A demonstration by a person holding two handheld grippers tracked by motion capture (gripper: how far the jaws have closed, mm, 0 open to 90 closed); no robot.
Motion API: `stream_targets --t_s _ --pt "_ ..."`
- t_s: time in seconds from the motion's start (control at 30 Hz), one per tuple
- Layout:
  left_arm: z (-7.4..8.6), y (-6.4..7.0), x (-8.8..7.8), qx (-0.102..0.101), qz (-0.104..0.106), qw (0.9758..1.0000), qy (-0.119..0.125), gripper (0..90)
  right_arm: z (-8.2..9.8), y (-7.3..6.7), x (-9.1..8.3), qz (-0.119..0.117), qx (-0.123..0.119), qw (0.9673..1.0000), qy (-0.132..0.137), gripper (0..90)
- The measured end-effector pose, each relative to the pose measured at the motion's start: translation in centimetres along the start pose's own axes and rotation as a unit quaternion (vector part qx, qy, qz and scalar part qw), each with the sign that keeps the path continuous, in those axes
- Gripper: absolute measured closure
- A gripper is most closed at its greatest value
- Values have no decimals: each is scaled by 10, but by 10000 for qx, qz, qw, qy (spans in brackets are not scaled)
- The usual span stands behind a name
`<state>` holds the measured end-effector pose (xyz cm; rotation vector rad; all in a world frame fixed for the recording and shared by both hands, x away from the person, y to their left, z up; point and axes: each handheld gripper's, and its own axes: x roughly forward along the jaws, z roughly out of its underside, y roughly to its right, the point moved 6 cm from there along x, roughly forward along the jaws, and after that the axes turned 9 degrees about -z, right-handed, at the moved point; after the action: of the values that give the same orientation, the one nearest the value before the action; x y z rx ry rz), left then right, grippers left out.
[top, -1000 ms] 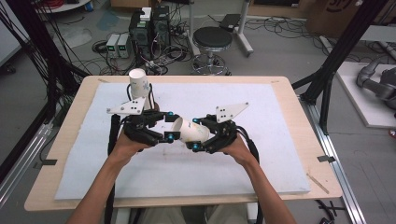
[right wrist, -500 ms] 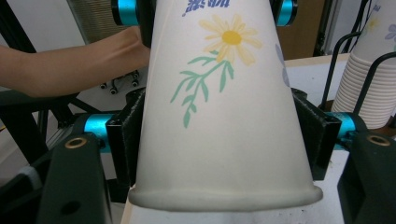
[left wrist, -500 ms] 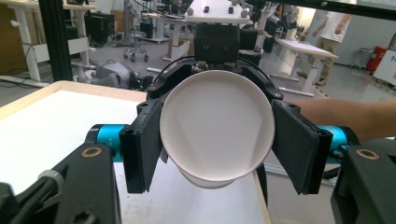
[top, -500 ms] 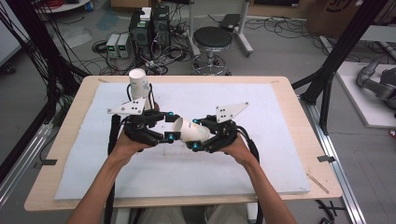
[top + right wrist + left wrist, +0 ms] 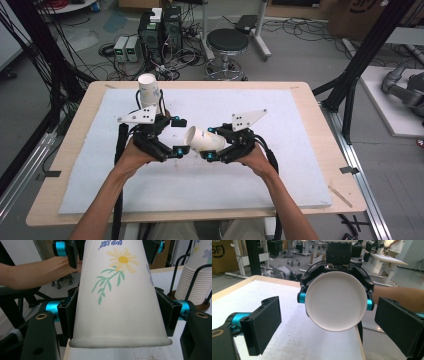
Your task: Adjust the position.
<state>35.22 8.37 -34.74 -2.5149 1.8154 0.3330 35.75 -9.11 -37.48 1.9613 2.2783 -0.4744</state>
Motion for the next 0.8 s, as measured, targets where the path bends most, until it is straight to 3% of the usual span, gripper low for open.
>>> stream_targets --t_s 0.3,0.47,0.53,0.57,0.7,0.8 --pt "7 -4 -11 151 -207 9987 -435 70 2 0 -1 41 67 9999 -145 316" --pt "12 -6 -17 284 -320 9950 -900 70 3 -1 -3 82 123 9996 -242 316" --pt "12 -6 -21 353 -347 9914 -1210 70 4 -1 -3 73 140 9994 -322 316" --pt "12 -6 -21 353 -347 9914 -1210 70 4 -1 -3 73 140 9994 -322 316" --pt "10 -5 -24 449 -339 9853 -1616 70 6 -3 -2 73 139 9989 -446 314" --pt "6 -5 -26 614 -378 9781 -1952 70 7 -3 -1 94 179 9982 -566 315"
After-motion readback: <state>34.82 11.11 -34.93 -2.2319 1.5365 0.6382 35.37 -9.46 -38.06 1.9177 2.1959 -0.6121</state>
